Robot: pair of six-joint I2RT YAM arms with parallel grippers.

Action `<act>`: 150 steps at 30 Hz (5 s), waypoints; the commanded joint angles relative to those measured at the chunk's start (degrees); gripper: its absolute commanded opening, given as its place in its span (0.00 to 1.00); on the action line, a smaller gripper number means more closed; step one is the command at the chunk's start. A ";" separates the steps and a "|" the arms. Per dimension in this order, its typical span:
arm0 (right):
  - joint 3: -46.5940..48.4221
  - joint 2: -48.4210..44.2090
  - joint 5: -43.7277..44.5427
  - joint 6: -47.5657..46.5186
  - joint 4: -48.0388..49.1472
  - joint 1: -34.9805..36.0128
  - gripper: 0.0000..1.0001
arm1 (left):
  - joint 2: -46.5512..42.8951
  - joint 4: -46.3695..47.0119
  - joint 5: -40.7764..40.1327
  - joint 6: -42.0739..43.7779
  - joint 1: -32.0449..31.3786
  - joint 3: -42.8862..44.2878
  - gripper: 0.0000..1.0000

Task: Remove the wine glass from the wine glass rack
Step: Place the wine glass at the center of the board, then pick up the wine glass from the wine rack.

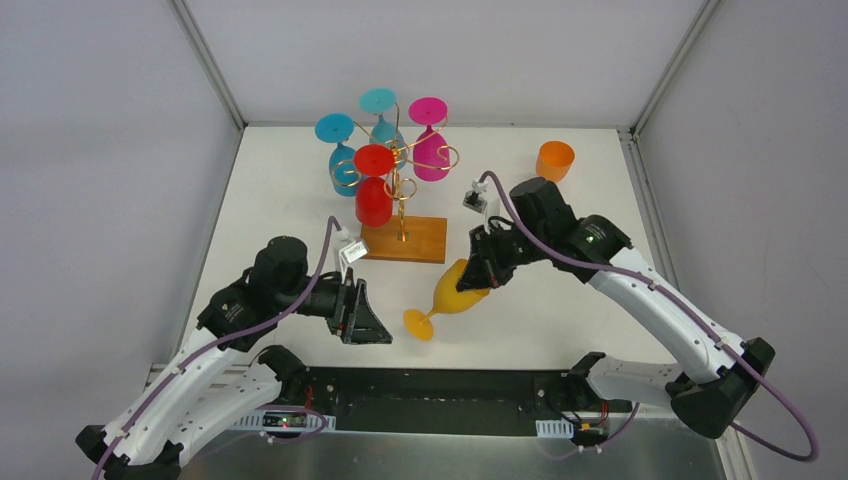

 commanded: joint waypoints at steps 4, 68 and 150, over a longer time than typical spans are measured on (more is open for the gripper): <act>4.87 2.57 27.47 0.95 -7.14 -4.48 0.00 | 0.75 -2.89 -7.78 4.79 -0.33 1.77 0.74; 26.97 31.06 53.12 -2.23 -7.52 -29.53 0.39 | -0.01 -2.26 -7.50 6.38 -0.33 -0.79 0.79; 46.11 40.80 6.52 38.60 34.60 -21.60 0.50 | -0.07 -2.43 -8.60 6.53 -0.33 -0.80 0.82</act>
